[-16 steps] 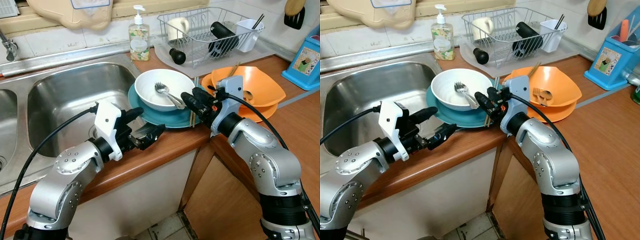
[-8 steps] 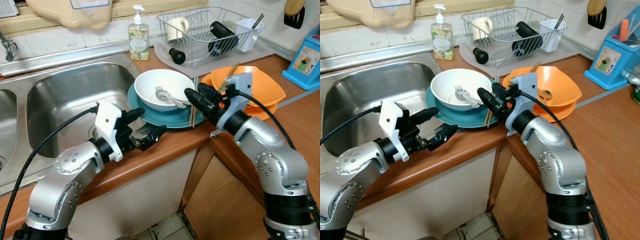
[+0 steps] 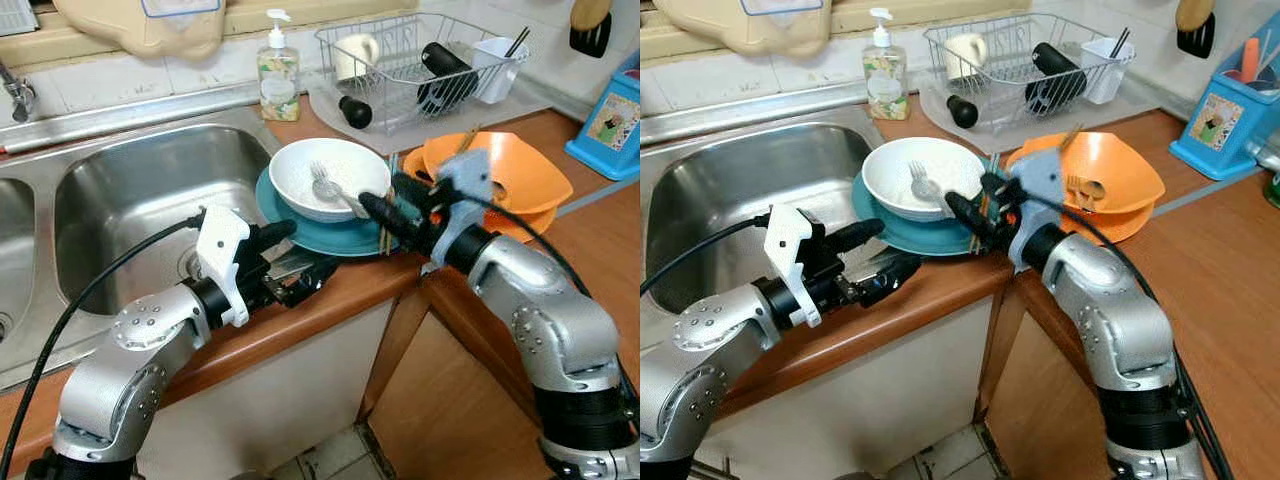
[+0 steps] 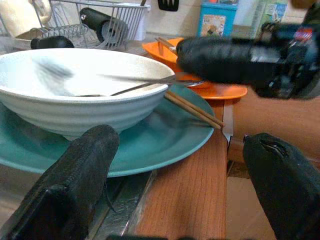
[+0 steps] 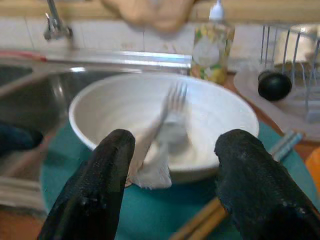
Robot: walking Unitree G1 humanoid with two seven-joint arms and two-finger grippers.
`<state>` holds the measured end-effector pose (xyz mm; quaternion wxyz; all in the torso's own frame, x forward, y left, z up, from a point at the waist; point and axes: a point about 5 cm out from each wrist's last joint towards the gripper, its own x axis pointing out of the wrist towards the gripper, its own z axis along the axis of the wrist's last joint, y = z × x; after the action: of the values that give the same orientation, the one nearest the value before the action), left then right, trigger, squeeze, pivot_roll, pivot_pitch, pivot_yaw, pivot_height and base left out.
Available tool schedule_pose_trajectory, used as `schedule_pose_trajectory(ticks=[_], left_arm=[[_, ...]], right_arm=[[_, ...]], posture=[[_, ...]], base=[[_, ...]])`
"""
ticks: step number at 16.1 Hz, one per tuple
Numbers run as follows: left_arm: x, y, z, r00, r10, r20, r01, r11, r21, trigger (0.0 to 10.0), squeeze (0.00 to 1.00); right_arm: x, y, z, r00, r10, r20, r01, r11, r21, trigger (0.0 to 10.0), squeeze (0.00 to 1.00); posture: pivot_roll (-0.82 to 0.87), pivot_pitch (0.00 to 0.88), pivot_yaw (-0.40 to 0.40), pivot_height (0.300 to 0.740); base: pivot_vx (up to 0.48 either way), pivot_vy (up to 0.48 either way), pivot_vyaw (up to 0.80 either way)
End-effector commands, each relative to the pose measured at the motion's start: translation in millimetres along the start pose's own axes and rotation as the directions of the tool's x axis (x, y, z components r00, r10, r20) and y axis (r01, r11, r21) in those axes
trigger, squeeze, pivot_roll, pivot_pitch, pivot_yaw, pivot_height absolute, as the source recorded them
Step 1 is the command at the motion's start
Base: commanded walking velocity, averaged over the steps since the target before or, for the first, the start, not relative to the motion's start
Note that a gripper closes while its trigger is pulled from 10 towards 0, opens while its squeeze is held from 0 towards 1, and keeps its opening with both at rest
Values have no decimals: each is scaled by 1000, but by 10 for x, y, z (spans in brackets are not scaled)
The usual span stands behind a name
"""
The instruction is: Kitchen organization
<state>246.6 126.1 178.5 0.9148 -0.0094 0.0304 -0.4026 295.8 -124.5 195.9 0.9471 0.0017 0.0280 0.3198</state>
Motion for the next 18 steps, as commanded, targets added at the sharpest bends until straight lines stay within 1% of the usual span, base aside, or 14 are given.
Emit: schedule_pose_trajectory(ticks=[1,2,3,4,6,11,13,15,16,17,18], left_arm=[[-10,-28,21,1000,-18,-2,18,1000,10,10000,0],[-8,-30,21,1000,-19,-3,19,1000,10,10000,0],[-9,-35,20,1000,-21,-3,21,1000,9,10000,0],[-12,-41,19,1000,-23,-3,23,1000,9,10000,0],[-15,-43,21,1000,-23,-4,23,1000,10,10000,0],[-28,-33,28,1000,-21,-3,21,1000,17,10000,0],[-27,-34,28,1000,-23,-3,23,1000,18,10000,0],[-24,-39,23,1000,-25,-3,25,1000,19,10000,0],[-22,-41,21,1000,-26,-3,26,999,20,10000,0],[-17,-46,20,1000,-28,-4,28,999,21,10000,0],[-19,-46,21,1000,-29,-4,29,999,22,10000,0]], right_arm=[[17,-11,-20,1000,-9,-12,9,1000,-14,9961,0],[37,-33,-33,999,-31,-17,31,999,-7,5294,0],[51,-52,-30,999,-45,-12,45,999,3,4431,0],[53,-57,-28,999,-46,-8,46,999,8,3804,0],[63,-52,-18,999,-36,13,35,999,20,3412,0],[81,-20,42,998,-7,56,5,1000,28,5098,0],[84,-27,45,998,-4,56,2,999,39,4706,0],[87,-43,13,999,-4,37,2,999,40,4784,0],[90,-44,0,1000,1,27,-2,999,39,4980,0],[95,-47,-16,1000,7,16,-7,999,39,5765,0],[97,-51,-23,1000,7,11,-7,999,39,8784,0]], posture=[[-110,0,37,740],[-110,0,37,740],[-106,0,34,740],[-105,0,34,740],[-101,0,33,740],[-98,0,32,740],[-98,0,31,740],[-97,0,29,740],[-96,0,28,740],[-96,0,28,740],[-95,0,27,740]], base=[[0,0,0],[0,0,0],[0,0,0],[0,0,0],[0,0,0],[0,0,0],[0,0,0],[0,0,0],[0,0,0],[0,0,0],[0,0,0]])
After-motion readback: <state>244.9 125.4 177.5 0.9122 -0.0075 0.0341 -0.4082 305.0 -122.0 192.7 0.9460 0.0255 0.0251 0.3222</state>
